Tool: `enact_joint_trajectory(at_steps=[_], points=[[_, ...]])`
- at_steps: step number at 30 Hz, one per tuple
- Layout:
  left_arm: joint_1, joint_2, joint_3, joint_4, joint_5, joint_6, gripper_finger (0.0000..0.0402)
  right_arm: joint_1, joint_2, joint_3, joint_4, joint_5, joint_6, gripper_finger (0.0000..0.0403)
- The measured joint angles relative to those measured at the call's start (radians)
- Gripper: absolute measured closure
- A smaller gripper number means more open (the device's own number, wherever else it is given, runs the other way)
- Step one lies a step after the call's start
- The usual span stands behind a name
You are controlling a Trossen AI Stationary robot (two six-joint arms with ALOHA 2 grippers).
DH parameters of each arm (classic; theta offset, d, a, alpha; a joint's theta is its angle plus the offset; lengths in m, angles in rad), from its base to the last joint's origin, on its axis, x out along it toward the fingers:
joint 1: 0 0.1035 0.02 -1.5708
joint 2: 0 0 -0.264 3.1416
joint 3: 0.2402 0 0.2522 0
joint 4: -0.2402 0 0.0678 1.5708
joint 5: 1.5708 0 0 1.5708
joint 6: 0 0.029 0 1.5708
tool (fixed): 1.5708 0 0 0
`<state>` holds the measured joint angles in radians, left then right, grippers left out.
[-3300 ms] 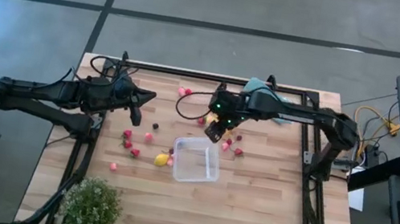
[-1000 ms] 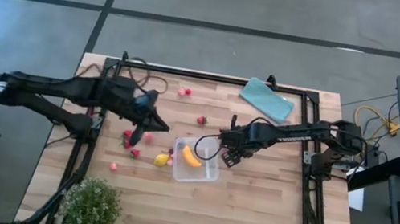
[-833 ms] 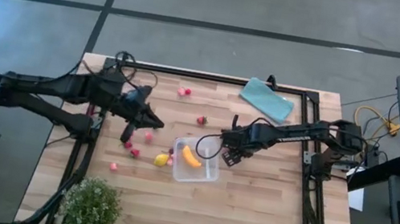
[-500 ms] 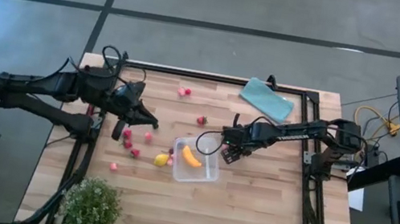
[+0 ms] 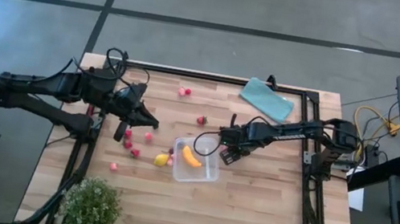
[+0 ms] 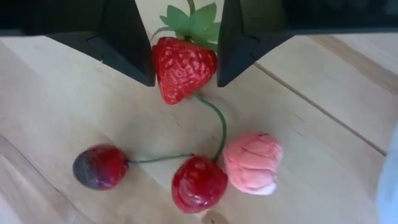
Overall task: Pick and placing Produce into tupperware
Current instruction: Put the red strawberry into the transparent bin
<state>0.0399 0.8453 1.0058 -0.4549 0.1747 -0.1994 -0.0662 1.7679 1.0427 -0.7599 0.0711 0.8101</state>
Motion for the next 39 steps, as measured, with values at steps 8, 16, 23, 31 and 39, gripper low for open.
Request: enact_joint_trajectory(at_steps=[8,16,23,31,39], points=[[0.000,0.006,0.000,-0.012,0.000,0.007,0.0402,0.000,-0.002,-0.005,-0.017,-0.001,-0.003,0.0259],[0.000,-0.015,0.000,-0.009,0.000,0.023,0.0402,0.005,-0.062,0.115,-0.087,-0.047,-0.002,0.0261],[0.000,-0.061,0.000,-0.034,0.000,0.024,0.0402,0.073,-0.065,0.362,-0.052,-0.124,-0.035,0.0257],[0.000,-0.127,0.000,-0.147,0.000,0.030,0.0402,0.093,0.139,0.550,-0.052,-0.130,-0.066,0.0255],[0.000,-0.174,0.000,-0.223,0.000,0.067,0.0402,0.114,0.319,0.684,-0.173,-0.129,-0.050,0.0208]])
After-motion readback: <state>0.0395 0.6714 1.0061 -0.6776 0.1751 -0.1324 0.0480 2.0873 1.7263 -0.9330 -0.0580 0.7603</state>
